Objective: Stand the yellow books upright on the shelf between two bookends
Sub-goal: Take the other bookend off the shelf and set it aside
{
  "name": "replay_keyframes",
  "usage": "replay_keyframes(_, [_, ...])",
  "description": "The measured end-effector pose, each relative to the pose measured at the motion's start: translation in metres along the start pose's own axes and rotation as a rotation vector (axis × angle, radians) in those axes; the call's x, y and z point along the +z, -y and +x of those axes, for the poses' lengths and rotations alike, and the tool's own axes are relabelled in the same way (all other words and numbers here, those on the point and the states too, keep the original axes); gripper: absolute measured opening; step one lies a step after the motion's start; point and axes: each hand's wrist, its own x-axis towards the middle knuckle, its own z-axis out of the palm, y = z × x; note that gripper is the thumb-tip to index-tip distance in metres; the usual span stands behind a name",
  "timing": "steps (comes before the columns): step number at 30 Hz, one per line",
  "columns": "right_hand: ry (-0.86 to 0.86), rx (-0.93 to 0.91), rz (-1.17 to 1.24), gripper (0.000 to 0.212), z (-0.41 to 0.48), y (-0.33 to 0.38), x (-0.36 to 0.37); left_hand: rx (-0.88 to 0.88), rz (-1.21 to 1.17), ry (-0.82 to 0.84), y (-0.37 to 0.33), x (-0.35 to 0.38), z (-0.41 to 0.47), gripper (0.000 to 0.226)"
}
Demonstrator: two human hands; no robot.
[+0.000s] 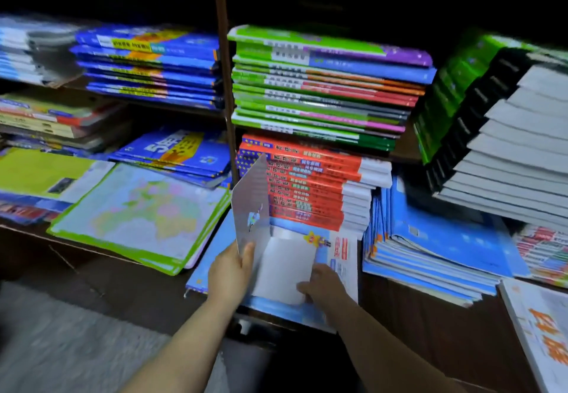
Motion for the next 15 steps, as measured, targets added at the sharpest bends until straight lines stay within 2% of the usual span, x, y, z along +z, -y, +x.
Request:
replay_keyframes(2, [0.016,0.022,0.005,0.022,0.012,0.0,-0.007,-0.035,-0.079,0.027,0.003,0.011,0.005,0.029])
replay_keyframes(5, [0.011,0.019,-0.066,0.007,0.033,-0.001,-0.015,-0.056,-0.189,0.075,0.003,0.022,0.014,0.021])
replay_keyframes(6, [0.007,0.003,-0.095,0.012,0.039,-0.003,-0.017,-0.072,-0.201,0.096,0.003,0.022,0.016,0.02])
replay_keyframes(8, [0.004,-0.024,-0.12,0.012,0.043,-0.005,-0.018,-0.079,-0.193,0.138,0.003,0.017,0.02,0.03])
replay_keyframes(9, [-0.004,-0.032,-0.113,0.02,0.045,-0.008,-0.018,-0.063,-0.204,0.136,0.003,0.013,0.022,0.03])
replay_keyframes(11, [-0.022,-0.043,-0.084,0.033,0.049,-0.012,-0.018,-0.003,-0.296,0.08,0.003,0.003,0.023,0.007])
replay_keyframes(13, [-0.033,-0.061,-0.129,0.025,0.051,-0.014,-0.018,0.075,-0.4,0.025,0.0,-0.007,0.021,0.031])
replay_keyframes(15, [-0.052,-0.086,-0.239,0.024,0.053,-0.017,-0.016,0.184,-0.41,0.043,-0.004,-0.013,0.018,0.045])
